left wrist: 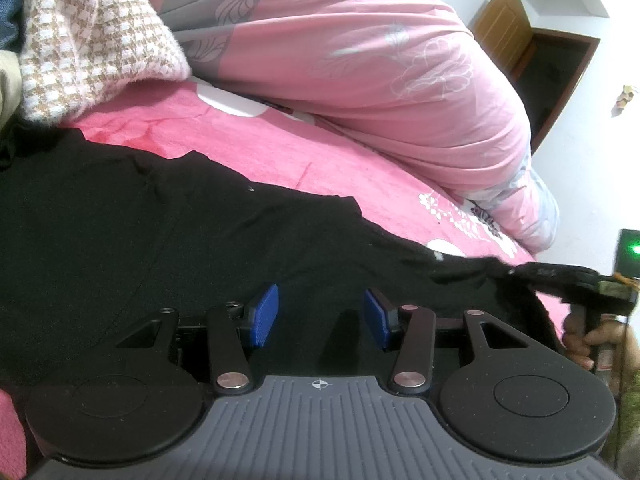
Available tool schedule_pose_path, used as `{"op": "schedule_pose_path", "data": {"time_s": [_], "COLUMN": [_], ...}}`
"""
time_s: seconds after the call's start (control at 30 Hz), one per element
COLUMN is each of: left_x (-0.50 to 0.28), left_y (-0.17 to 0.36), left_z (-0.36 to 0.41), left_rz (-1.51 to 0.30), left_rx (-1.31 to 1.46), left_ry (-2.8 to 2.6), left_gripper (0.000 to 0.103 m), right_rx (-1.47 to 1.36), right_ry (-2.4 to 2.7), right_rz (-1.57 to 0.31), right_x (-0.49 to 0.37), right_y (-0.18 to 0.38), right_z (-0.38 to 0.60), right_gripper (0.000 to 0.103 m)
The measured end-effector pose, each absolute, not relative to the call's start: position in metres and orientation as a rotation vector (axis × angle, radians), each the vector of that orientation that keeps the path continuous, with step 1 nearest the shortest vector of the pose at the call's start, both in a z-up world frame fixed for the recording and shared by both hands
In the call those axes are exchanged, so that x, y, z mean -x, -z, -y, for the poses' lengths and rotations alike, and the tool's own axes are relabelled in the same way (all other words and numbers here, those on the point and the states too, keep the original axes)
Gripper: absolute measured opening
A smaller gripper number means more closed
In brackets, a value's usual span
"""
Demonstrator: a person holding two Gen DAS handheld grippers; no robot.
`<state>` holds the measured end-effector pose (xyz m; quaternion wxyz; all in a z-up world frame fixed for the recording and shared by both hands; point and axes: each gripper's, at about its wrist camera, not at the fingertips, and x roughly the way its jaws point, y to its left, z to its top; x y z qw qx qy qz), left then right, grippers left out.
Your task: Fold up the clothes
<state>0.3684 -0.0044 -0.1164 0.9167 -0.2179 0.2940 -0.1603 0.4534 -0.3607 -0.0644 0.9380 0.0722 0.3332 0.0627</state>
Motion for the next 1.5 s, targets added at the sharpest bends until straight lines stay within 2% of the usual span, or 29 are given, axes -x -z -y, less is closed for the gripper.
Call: {"op": "schedule_pose_path", "data": {"time_s": [0.2,0.37,0.43,0.5,0.6,0.87,1.0,1.23,1.33,1.37,1.4,1.5], "left_x": [-0.369,-0.368,-0.368,-0.368,-0.369,-0.362,-0.35,-0.377,-0.395,-0.4,-0.403,-0.411], "left_y": [0.117,0.117,0.117,0.117,0.116,0.102,0.071,0.047,0.059,0.063,0.067,0.077], "left_z": [0.004,0.005,0.005,0.005,0.004,0.01,0.042,0.153,0.195,0.207,0.214,0.229], "left_rz": [-0.605,-0.605,-0.605,-0.605,-0.605,-0.585,-0.545,-0.606,-0.614,-0.619,-0.61,-0.595], "left_rx": [0.448,0.449,0.449,0.45,0.45,0.393,0.249,0.045,-0.006,-0.015,-0.028,-0.052], "left_ry": [0.329,0.33,0.33,0.33,0.331,0.302,0.367,0.528,0.561,0.567,0.567,0.546], "left_gripper": [0.048,0.048,0.048,0.048,0.048,0.048,0.048,0.048,0.048,0.048,0.048,0.048], "right_rx": [-0.43,-0.467,-0.479,-0.474,-0.459,-0.523,-0.507,-0.313,-0.33,-0.339,-0.33,-0.261], "right_ry": [-0.097,0.023,0.071,0.143,0.256,0.344,0.307,0.219,0.184,0.17,0.155,0.119], "right_rz": [-0.697,-0.677,-0.638,-0.598,-0.589,-0.73,-0.705,-0.703,-0.725,-0.73,-0.74,-0.764], "right_x": [-0.473,-0.473,-0.457,-0.432,-0.389,-0.339,-0.346,-0.391,-0.406,-0.408,-0.409,-0.408], "right_y": [0.08,0.072,0.059,0.043,0.028,0.059,0.065,0.066,0.071,0.071,0.071,0.071], "right_z": [0.395,0.413,0.424,0.439,0.461,0.51,0.522,0.522,0.529,0.529,0.527,0.516], "right_gripper": [0.011,0.012,0.017,0.032,0.04,0.042,0.05,0.055,0.054,0.048,0.032,0.003]}}
